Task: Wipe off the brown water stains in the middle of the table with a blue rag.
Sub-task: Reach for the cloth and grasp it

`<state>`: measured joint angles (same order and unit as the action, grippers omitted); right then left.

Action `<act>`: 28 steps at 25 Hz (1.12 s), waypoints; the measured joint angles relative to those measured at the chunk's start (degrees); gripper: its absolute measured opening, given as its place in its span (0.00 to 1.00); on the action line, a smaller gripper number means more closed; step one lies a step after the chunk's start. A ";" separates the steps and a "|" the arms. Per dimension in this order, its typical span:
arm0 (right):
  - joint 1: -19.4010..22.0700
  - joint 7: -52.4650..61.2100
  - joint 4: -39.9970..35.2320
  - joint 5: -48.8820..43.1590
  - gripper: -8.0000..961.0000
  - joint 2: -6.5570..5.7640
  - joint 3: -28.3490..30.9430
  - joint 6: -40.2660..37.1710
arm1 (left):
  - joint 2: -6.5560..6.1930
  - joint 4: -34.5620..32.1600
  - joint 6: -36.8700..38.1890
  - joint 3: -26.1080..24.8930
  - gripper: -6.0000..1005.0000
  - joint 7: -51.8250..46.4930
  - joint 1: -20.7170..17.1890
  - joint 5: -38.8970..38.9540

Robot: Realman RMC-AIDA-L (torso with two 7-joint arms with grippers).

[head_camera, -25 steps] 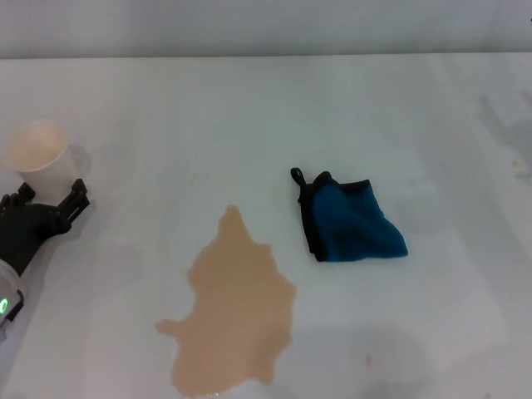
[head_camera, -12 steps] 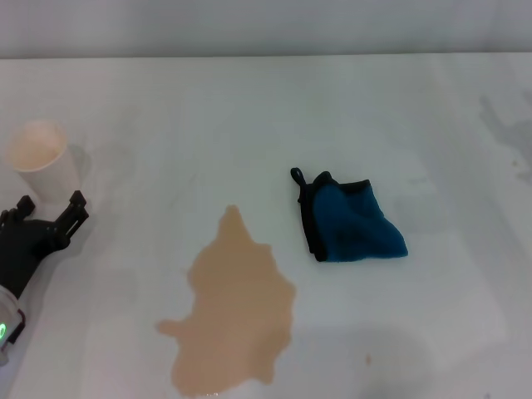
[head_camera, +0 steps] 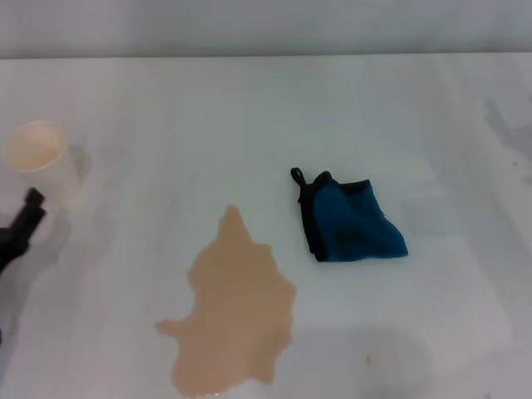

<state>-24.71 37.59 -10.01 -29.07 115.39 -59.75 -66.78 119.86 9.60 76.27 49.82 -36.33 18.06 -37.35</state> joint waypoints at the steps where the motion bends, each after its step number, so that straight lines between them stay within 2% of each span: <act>1: 0.03 0.04 0.00 0.00 0.89 0.00 -0.07 -0.10 | -0.04 -0.46 1.38 0.07 0.88 -0.50 -0.64 0.02; 5: 0.09 0.14 0.28 -0.43 0.89 0.09 -0.58 -0.28 | -0.32 -2.23 6.18 0.37 0.88 -0.69 -2.35 -0.26; 12: 0.57 4.78 0.22 -0.81 0.88 -0.45 -4.80 0.26 | -0.56 -5.41 6.64 0.05 0.88 -1.14 -4.79 0.52; 18: 0.00 8.72 -0.67 -3.92 0.87 -0.89 -5.56 1.99 | -0.45 -5.26 5.76 0.00 0.88 -2.15 -3.77 2.99; 24: -1.82 19.71 -6.97 -16.16 0.87 -1.71 -5.74 8.25 | -0.42 -5.49 6.47 0.09 0.88 -2.34 -2.08 3.79; 26: -2.33 25.81 -10.48 -21.59 0.87 -2.34 -5.75 9.67 | -0.42 -5.46 6.50 0.11 0.88 -2.07 -1.89 3.85; 28: -3.17 33.15 -13.79 -28.09 0.87 -3.52 -5.78 10.52 | -0.35 -5.18 6.40 -0.02 0.88 -1.98 -1.86 4.13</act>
<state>-27.88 70.74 -23.80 -57.17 111.87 -65.53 -56.26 119.51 4.42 82.66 49.80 -38.31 16.20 -33.23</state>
